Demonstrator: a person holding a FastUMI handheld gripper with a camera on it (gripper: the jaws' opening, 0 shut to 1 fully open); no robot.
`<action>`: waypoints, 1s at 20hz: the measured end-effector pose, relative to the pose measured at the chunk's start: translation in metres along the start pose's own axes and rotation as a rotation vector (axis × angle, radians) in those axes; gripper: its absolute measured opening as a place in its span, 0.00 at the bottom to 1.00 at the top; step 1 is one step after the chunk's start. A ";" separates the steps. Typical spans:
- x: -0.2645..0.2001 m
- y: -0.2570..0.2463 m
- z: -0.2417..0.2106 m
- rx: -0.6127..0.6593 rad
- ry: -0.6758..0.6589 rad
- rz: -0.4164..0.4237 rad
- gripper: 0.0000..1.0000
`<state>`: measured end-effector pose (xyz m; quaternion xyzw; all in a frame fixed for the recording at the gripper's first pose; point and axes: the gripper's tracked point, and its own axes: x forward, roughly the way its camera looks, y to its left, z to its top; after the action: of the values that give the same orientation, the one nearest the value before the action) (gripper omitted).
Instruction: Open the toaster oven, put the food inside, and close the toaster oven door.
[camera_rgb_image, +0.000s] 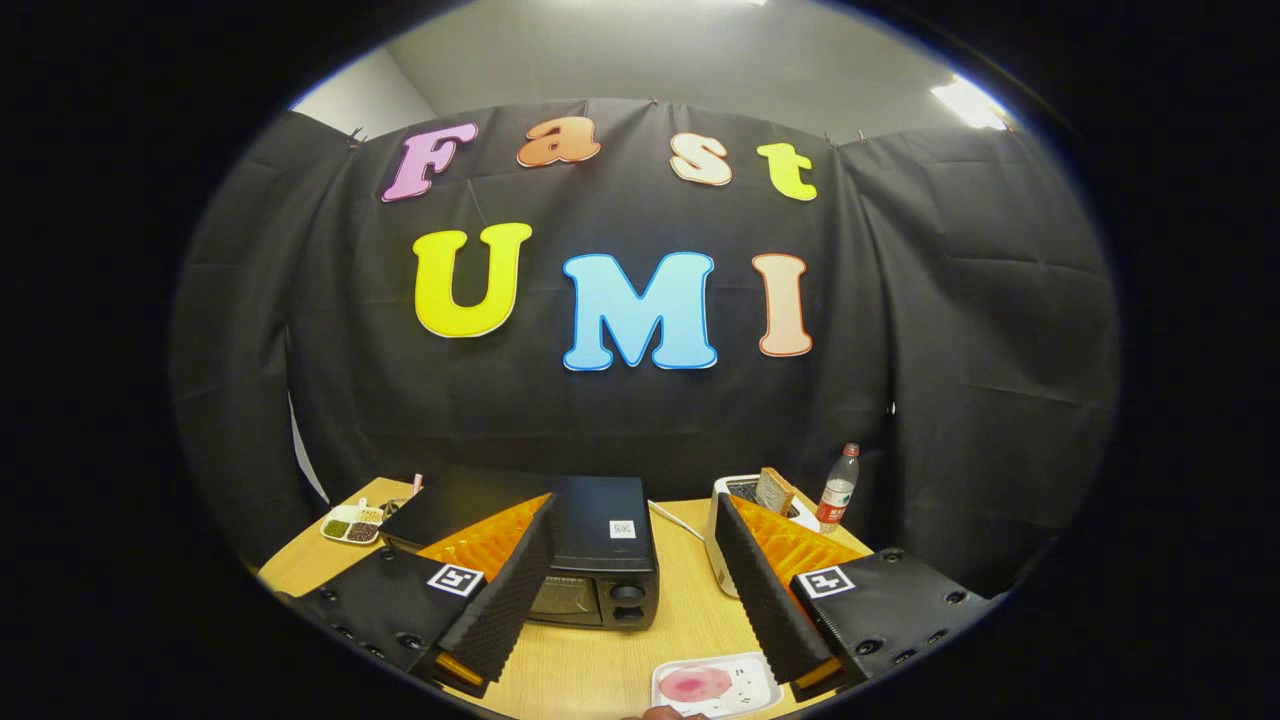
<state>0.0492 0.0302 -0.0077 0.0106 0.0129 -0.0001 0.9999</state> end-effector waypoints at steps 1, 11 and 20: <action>0.007 0.007 -0.002 -0.001 0.002 0.009 0.98; 0.048 0.060 -0.031 -0.082 0.056 0.152 0.98; 0.019 0.074 -0.033 -0.071 0.106 0.133 0.98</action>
<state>0.0672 0.1053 -0.0397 -0.0240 0.0651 0.0671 0.9953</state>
